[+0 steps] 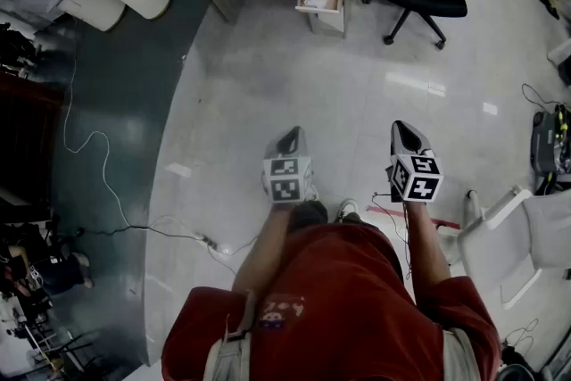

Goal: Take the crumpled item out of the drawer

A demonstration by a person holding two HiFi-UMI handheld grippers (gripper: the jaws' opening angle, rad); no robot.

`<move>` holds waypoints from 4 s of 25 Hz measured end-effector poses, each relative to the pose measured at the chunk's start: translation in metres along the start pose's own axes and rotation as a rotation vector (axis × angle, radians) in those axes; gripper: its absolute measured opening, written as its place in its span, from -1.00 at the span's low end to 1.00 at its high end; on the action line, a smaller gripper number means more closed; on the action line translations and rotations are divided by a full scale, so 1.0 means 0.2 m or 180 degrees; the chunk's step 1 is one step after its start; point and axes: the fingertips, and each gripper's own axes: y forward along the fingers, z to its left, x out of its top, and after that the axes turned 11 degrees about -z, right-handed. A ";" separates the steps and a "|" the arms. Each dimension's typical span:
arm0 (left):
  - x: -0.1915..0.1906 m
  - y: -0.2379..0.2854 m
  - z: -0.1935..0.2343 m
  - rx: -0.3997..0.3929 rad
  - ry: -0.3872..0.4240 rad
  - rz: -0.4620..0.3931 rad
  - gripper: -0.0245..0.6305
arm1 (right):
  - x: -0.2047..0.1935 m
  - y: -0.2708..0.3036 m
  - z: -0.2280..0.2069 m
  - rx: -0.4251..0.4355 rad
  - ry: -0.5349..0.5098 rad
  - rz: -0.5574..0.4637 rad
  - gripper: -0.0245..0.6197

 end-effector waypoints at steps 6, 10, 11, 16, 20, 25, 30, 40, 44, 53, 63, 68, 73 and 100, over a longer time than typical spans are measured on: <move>0.02 -0.10 0.15 0.0037 0.0015 -0.0053 -0.93 | 0.04 0.00 0.17 0.0001 -0.0044 -0.0028 -0.92; 0.04 -0.13 0.26 0.0058 -0.0028 -0.0119 -0.93 | 0.04 0.04 0.26 -0.0001 -0.0084 -0.0038 -0.92; 0.04 -0.14 0.28 0.0055 -0.0043 -0.0130 -0.93 | 0.04 0.05 0.28 -0.0011 -0.0079 -0.0040 -0.92; 0.06 -0.15 0.41 0.0038 -0.0071 -0.0148 -0.93 | 0.03 0.12 0.42 0.0114 -0.0164 -0.0017 -0.92; 0.09 -0.13 0.51 -0.0024 -0.0065 -0.0164 -0.93 | 0.04 0.17 0.53 0.0106 -0.0207 -0.0040 -0.92; 0.17 -0.11 0.67 -0.0110 -0.0053 -0.0230 -0.93 | 0.11 0.27 0.64 -0.0017 -0.0131 -0.0094 -0.92; 0.22 -0.09 0.82 -0.0225 0.0003 -0.0268 -0.93 | 0.16 0.37 0.75 -0.0133 -0.0039 -0.0156 -0.92; 0.21 -0.03 1.02 -0.0236 -0.0083 -0.0244 -0.93 | 0.14 0.49 0.86 -0.0208 0.0014 -0.0113 -0.92; 0.22 0.07 1.05 -0.0248 -0.0109 -0.0238 -0.93 | 0.17 0.61 0.85 -0.0197 0.0009 -0.0137 -0.92; 0.37 0.41 1.18 -0.0180 -0.0063 -0.0193 -0.93 | 0.30 1.01 0.78 -0.0100 0.0055 -0.0121 -0.92; 0.58 0.89 1.33 -0.0123 -0.0143 -0.0063 -0.93 | 0.50 1.54 0.64 -0.0043 0.0057 0.0067 -0.92; 0.64 1.16 1.36 -0.0136 -0.0114 -0.0004 -0.93 | 0.51 1.80 0.53 0.0012 0.0049 0.0174 -0.92; 0.71 1.41 1.39 -0.0167 -0.0047 0.0073 -0.93 | 0.52 2.06 0.39 -0.0007 0.0149 0.0270 -0.92; 1.16 2.58 2.14 -0.0705 0.0176 0.0148 -0.93 | 0.88 3.33 0.43 -0.0472 0.0422 0.0180 -0.92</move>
